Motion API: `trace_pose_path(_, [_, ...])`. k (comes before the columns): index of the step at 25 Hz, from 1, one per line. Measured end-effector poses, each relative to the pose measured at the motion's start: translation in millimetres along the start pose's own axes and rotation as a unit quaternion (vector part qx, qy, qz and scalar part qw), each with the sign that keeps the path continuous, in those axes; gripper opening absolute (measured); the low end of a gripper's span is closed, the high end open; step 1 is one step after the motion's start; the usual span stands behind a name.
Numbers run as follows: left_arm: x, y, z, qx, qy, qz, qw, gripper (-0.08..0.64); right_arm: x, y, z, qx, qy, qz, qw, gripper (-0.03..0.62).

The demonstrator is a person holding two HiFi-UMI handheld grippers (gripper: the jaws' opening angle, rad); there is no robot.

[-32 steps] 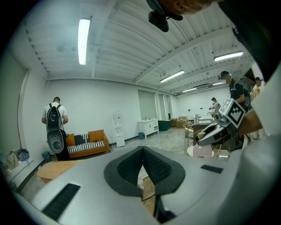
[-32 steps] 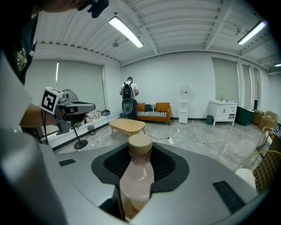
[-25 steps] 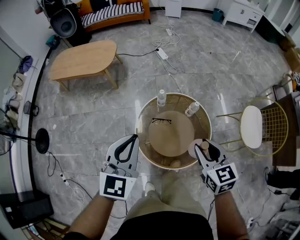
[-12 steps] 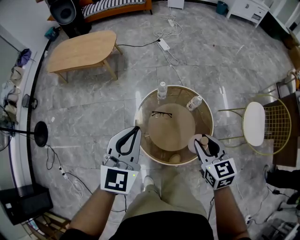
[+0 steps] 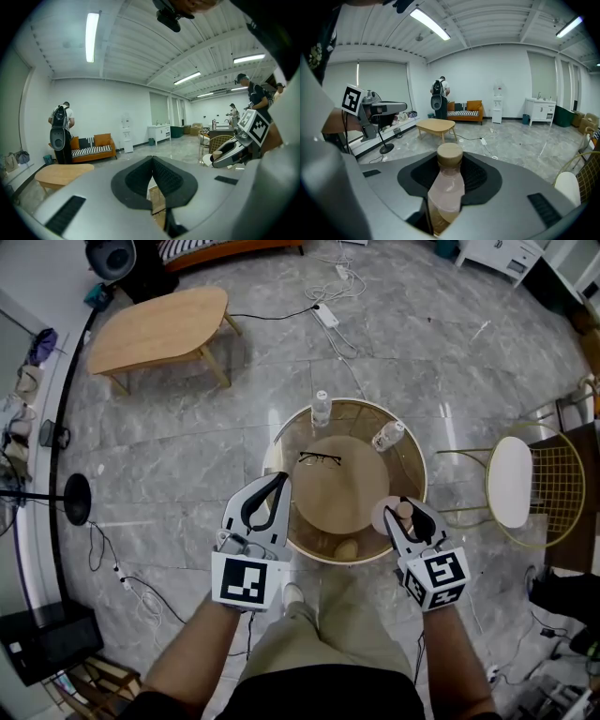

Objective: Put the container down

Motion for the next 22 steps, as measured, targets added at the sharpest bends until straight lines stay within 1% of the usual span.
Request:
trace_pose_path(9, [12.0,-19.2,-15.8,0.000,0.001,-0.002,1.0000,0.015,14.2,-13.6,-13.6,0.004,-0.004,0.001,1.000,0.150])
trace_pose_path(16, [22.6,-27.3,-28.2,0.002,-0.004,0.008,1.0000,0.015,34.5,-25.3,-19.4,-0.004,0.003,0.017,1.000,0.149])
trace_pose_path(22, [30.8,-30.8,-39.2,0.010,-0.008,0.012,0.9998,0.015,57.0,-36.2,-31.0,0.002,0.004,0.033,0.999,0.150])
Point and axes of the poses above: the fingertips, and each gripper's own axes: y backward along the fingers, z to its left, x out of its underside, the point moved 1 cm from there along y, backward along the fingers, and after that the axes turned 15 degrees about -y, right-handed, at the moved point
